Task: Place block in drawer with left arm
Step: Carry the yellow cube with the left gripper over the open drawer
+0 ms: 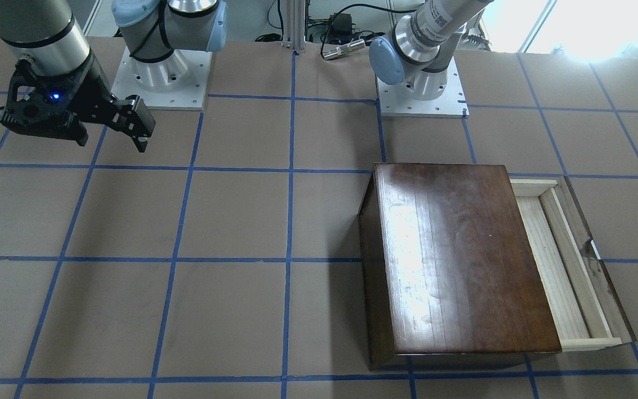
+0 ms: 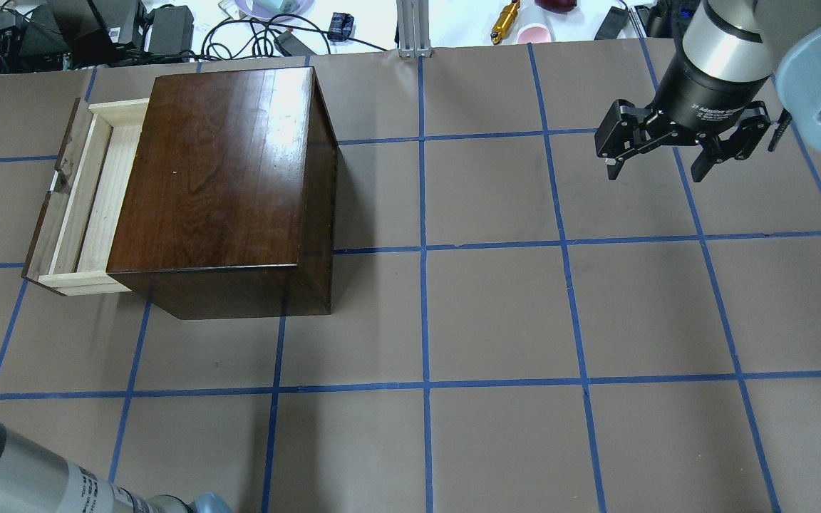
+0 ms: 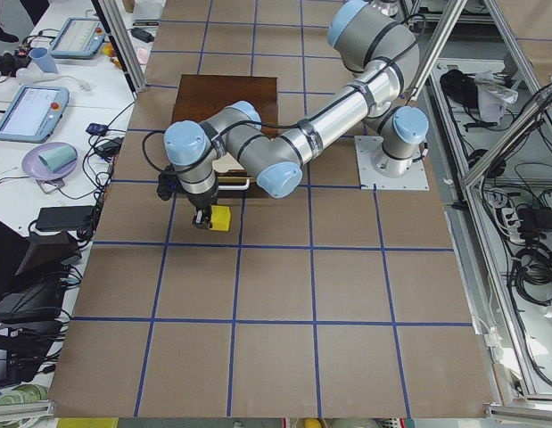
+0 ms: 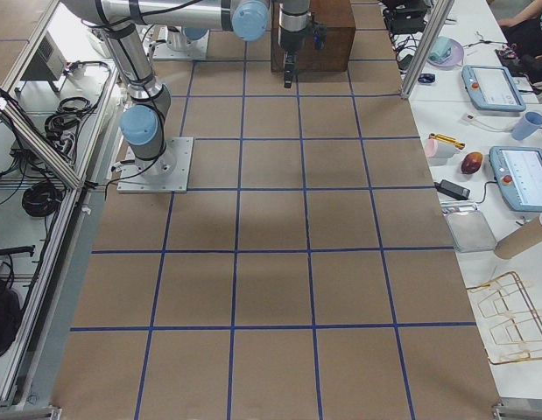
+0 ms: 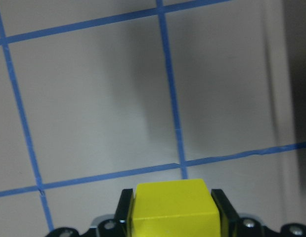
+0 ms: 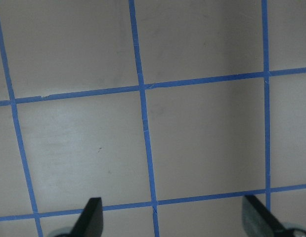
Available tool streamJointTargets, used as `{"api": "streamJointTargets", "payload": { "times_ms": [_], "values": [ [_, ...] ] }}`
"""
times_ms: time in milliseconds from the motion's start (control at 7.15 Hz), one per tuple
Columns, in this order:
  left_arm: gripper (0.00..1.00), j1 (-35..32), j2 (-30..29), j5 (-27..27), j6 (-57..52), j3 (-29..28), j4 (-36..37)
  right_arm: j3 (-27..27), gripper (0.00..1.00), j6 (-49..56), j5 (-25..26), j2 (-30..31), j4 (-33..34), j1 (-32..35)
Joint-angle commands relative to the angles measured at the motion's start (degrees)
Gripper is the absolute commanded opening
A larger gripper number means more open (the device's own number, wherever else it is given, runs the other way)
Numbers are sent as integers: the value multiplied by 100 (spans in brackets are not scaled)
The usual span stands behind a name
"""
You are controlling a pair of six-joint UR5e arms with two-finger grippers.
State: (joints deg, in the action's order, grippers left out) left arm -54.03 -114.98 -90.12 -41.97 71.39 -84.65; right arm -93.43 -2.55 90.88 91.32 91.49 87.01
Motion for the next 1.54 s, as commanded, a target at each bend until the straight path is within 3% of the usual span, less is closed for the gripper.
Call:
{"api": "streamJointTargets", "payload": {
  "times_ms": [0, 559, 1258, 1398],
  "values": [
    [26, -597, 318, 38, 802, 418, 1, 0, 100, 0, 0, 0, 0, 0],
    [23, -1293, 398, 240, 1962, 657, 63, 0, 100, 0, 0, 0, 0, 0],
    [23, -1303, 222, 232, 1939, 1192, 229, -8, 100, 0, 0, 0, 0, 0],
    [23, -1303, 178, 241, 1930, 1385, 612, 0, 100, 0, 0, 0, 0, 0]
  ]
}}
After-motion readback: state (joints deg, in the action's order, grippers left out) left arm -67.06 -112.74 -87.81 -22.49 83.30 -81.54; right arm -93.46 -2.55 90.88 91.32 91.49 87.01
